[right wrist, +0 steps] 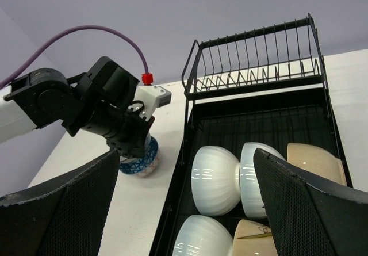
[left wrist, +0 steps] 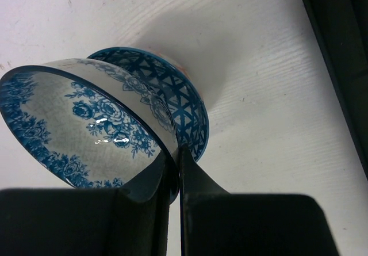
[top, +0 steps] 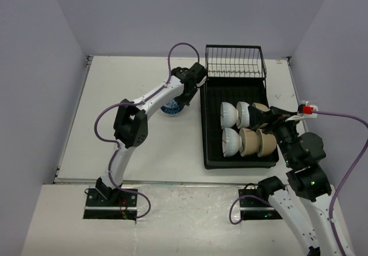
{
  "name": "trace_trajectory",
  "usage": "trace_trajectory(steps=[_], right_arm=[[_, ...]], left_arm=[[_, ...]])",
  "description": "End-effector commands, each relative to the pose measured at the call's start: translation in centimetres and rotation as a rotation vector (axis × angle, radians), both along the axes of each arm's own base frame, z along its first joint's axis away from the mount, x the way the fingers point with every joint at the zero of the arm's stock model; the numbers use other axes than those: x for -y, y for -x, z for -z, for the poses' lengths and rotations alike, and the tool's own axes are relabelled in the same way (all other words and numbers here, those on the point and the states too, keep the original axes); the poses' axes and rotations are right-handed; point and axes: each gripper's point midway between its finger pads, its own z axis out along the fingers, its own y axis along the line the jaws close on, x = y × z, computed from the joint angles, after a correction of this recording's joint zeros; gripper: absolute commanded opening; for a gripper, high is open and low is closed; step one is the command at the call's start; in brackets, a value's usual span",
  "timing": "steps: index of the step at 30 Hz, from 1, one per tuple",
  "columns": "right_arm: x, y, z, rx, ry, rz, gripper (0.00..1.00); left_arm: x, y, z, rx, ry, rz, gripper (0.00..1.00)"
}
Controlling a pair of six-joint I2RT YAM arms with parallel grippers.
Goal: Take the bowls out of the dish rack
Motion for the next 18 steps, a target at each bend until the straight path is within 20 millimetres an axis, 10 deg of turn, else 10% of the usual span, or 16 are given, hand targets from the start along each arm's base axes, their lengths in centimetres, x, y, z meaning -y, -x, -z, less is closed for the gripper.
trace_trajectory(steps=[1, 18], right_arm=[[-0.3, 0.2, -1.5, 0.033, 0.012, -0.023, 0.99], [-0.7, 0.2, -1.4, 0.031, 0.016, -0.043, 0.99]], left_arm=[[-0.7, -0.2, -2.0, 0.035, -0.060, 0.040, 0.00], [0.0, 0.8, 0.2, -0.020, -0.086, 0.080, 0.00]])
